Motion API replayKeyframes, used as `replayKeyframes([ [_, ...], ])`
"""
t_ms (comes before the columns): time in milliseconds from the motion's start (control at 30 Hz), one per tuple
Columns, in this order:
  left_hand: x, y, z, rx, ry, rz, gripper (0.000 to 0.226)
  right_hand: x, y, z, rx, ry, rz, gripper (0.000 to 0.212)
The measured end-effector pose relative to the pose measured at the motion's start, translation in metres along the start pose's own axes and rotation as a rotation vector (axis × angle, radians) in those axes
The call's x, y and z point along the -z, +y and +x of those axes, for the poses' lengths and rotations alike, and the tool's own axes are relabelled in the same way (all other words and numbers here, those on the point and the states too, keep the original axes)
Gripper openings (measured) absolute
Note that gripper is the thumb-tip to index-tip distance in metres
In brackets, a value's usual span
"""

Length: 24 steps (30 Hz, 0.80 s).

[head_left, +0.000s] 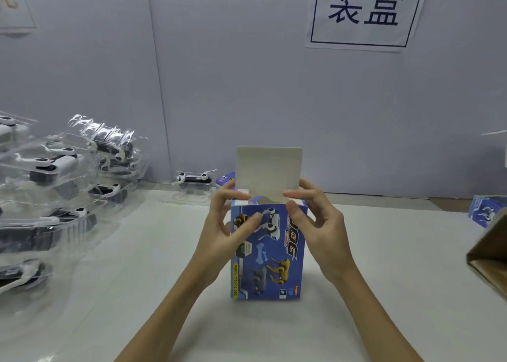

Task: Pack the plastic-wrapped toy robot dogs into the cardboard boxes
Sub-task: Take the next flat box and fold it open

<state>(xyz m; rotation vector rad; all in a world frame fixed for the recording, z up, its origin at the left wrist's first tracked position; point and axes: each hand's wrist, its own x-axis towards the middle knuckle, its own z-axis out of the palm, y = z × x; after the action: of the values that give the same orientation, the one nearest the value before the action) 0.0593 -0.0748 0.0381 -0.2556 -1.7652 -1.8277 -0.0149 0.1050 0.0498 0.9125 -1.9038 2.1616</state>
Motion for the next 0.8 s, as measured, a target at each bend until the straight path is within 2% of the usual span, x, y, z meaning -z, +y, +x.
replayKeyframes([
  [100, 0.001, 0.007, 0.005, -0.069, 0.069, -0.003, 0.043, 0.005, -0.002, 0.004, -0.015, -0.056, 0.054, 0.032],
  [267, 0.003, 0.007, 0.006, -0.091, 0.070, -0.033, 0.052, 0.013, -0.008, 0.006, 0.003, -0.163, 0.087, 0.069],
  [333, 0.003, 0.007, 0.006, -0.132, 0.031, -0.034, 0.052, 0.019, -0.010, 0.006, -0.041, -0.237, 0.081, 0.065],
  [433, 0.005, 0.003, 0.003, -0.177, -0.044, 0.160, 0.038, 0.025, -0.013, 0.004, -0.176, -0.335, 0.069, 0.068],
  [533, 0.002, -0.003, -0.001, -0.132, -0.052, 0.177, 0.038, 0.021, -0.013, 0.003, -0.196, -0.291, 0.061, 0.071],
  [633, -0.002, -0.007, -0.002, -0.111, -0.039, 0.107, 0.055, 0.010, -0.012, 0.002, -0.143, -0.224, 0.065, 0.075],
  [700, -0.006, -0.008, -0.004, -0.149, -0.005, 0.059, 0.063, 0.004, -0.010, 0.000, -0.153, -0.198, 0.084, 0.078],
  [800, -0.006, -0.008, -0.004, -0.267, 0.117, 0.147, 0.066, 0.000, -0.007, -0.001, -0.116, -0.153, 0.083, 0.065],
])
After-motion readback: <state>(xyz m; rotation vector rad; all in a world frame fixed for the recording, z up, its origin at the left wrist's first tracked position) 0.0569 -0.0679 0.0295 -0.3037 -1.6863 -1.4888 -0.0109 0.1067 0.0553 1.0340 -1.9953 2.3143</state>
